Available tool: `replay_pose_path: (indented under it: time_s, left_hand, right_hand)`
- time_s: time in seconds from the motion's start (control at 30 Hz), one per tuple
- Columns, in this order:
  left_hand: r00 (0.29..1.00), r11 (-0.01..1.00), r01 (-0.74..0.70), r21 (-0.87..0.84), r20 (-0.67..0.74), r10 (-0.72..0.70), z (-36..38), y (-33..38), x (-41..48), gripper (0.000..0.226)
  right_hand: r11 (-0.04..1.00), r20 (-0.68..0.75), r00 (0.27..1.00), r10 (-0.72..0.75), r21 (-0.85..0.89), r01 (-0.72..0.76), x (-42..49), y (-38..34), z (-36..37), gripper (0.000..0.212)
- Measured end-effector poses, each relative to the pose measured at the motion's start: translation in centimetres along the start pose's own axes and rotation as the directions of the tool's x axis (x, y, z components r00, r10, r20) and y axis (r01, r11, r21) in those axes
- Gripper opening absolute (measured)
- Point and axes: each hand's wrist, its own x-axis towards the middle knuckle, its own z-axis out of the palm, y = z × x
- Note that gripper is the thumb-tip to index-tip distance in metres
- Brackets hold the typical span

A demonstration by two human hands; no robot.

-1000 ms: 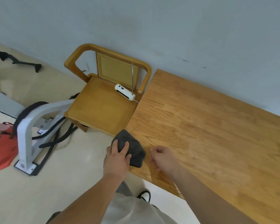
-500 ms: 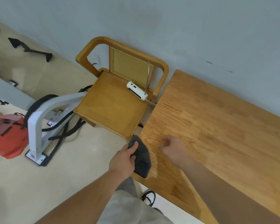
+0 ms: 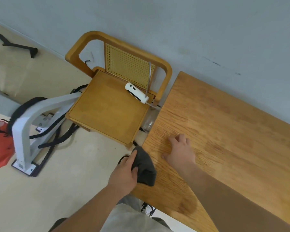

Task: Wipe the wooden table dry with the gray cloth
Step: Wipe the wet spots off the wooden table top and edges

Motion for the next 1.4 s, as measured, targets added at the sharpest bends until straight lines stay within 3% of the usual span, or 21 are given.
replay_pose_path:
  time_s: [0.17, 0.37, 0.47, 0.57, 0.77, 0.97, 1.2, 1.4]
  left_hand:
    - [0.999, 0.999, 0.041, 0.01, 0.035, -0.042, 0.8, -1.5, -2.8, 0.069]
    - [0.994, 0.993, 0.072, -0.097, 0.093, -0.063, -0.8, 1.8, 3.2, 0.063]
    - [0.997, 0.994, 0.075, -0.084, 0.017, -0.073, -0.1, 3.3, 3.1, 0.063]
    - [0.997, 0.998, 0.029, 0.05, -0.07, -0.025, 1.5, 1.7, -0.1, 0.066]
    - [0.993, 0.995, 0.101, 0.017, -0.064, -0.1, 2.8, -1.8, -4.4, 0.071]
    - [1.0, 0.999, 0.019, 0.037, 0.0, -0.019, 0.0, 3.7, 4.2, 0.068]
    - [0.995, 0.989, 0.024, -0.143, 0.099, -0.009, -3.0, 9.7, 13.1, 0.066]
    - [0.996, 0.991, -0.085, 0.103, 0.002, 0.085, -1.1, 6.4, 9.0, 0.07]
  right_hand:
    - [1.0, 0.008, 1.0, -0.013, -0.028, 0.013, 0.2, 0.0, 0.3, 0.072]
    - [0.997, 0.035, 0.999, -0.018, -0.068, 0.021, 0.8, -0.1, -0.5, 0.068]
    - [0.995, 0.041, 0.999, -0.022, -0.095, 0.026, 0.7, -0.4, -0.6, 0.063]
    - [0.993, 0.018, 0.999, -0.036, -0.109, 0.038, 0.4, -0.4, -0.4, 0.065]
    - [0.996, 0.013, 0.999, -0.048, -0.076, 0.049, -0.1, 0.2, -0.4, 0.074]
    - [1.0, 0.128, 0.992, -0.021, -0.001, 0.022, 3.7, 0.5, -4.9, 0.058]
    - [0.998, 0.086, 0.994, 0.062, -0.03, -0.06, 10.9, 1.1, -9.7, 0.084]
    - [0.99, -0.01, 0.99, 0.138, -0.022, -0.138, 16.4, 1.5, -12.7, 0.079]
